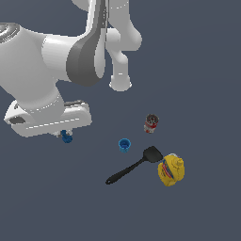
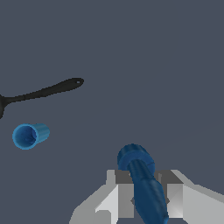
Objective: Pick up a designated object from a clutter of objects.
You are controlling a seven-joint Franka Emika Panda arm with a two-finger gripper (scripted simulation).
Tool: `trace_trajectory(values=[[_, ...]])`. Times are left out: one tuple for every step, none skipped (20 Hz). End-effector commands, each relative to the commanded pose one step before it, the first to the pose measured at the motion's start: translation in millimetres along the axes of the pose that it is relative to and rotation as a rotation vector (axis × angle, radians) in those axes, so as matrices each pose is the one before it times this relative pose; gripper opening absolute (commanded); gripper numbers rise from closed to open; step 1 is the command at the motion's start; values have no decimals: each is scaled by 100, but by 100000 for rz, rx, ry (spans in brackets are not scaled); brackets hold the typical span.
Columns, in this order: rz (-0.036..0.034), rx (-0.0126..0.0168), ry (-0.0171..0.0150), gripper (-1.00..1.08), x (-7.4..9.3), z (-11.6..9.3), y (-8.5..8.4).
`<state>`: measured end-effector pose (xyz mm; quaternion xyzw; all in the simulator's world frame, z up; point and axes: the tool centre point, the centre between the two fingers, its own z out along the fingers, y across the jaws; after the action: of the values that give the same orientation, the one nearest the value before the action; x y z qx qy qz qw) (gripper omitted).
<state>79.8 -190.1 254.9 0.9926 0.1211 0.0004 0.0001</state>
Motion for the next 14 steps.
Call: trace_trajectory(values=[[-13,46,-86,-100,52,-2750,470],[0,0,0,-100,48,-1054,197],[0,0,0,-100,50,-1029,195],[0,0,0,-100,51,-966,185],[0,0,0,-100,51,-902,175],[-6,-46,-14,-100,57,-847,146],[0,0,0,-100,50,-778,155],[0,0,0,-100,50,-718,145],[0,0,0,-100,49,-660,135],[0,0,0,-100,48,-603,126],[0,0,0,-100,47,-548,116],[0,0,0,-100,44,-495,106],[0,0,0,-100,42,-442,96],[0,0,0,-100,39,-391,86]])
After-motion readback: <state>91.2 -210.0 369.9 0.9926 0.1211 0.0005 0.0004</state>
